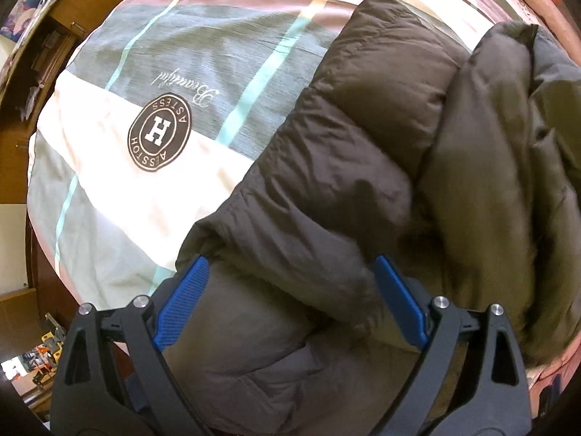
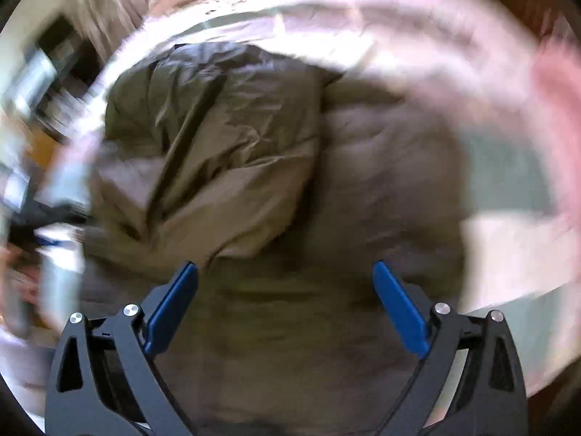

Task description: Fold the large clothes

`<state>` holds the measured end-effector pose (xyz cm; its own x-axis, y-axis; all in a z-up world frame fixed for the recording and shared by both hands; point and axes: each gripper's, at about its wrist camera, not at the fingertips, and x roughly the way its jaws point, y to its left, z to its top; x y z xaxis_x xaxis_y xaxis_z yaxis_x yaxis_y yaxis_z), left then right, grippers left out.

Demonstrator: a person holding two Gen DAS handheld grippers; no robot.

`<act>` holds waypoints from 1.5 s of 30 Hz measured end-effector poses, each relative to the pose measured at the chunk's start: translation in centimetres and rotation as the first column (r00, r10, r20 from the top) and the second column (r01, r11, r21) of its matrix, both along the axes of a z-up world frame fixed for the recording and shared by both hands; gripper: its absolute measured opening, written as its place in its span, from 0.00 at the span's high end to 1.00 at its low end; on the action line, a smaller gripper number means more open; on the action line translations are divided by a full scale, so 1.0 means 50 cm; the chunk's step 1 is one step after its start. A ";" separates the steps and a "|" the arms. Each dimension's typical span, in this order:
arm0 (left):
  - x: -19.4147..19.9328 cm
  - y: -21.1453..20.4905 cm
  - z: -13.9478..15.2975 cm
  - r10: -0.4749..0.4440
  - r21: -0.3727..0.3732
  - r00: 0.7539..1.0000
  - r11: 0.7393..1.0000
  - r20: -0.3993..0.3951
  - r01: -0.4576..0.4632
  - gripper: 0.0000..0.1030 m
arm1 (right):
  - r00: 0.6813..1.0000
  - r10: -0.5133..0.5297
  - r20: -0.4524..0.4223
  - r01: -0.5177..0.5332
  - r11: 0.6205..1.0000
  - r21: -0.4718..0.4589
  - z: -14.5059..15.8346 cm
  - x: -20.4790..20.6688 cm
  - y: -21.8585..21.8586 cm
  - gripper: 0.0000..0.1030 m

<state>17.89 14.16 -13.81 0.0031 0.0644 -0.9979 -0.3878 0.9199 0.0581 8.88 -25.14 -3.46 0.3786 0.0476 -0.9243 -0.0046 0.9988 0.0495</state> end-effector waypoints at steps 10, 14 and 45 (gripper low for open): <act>-0.007 -0.025 0.017 -0.019 0.007 0.999 1.000 0.032 0.019 0.09 | 0.977 -0.076 -0.201 0.208 0.570 0.795 -0.085 0.110 0.089 0.01; -0.005 -0.075 0.018 -0.124 -0.018 0.991 0.992 0.057 0.125 0.09 | 0.859 -0.212 -0.465 0.509 0.436 0.742 -0.205 0.176 0.113 0.01; -0.020 -0.192 0.166 -0.281 -0.022 0.876 0.949 0.391 0.314 0.09 | 0.968 -0.092 0.235 0.032 0.968 0.248 0.113 -0.107 -0.005 0.30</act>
<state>16.89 4.57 -5.48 0.3872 -0.0813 -0.9184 -0.0723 0.9904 -0.1182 3.52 -25.38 2.20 0.5993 0.2258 -0.7680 0.0152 0.9560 0.2929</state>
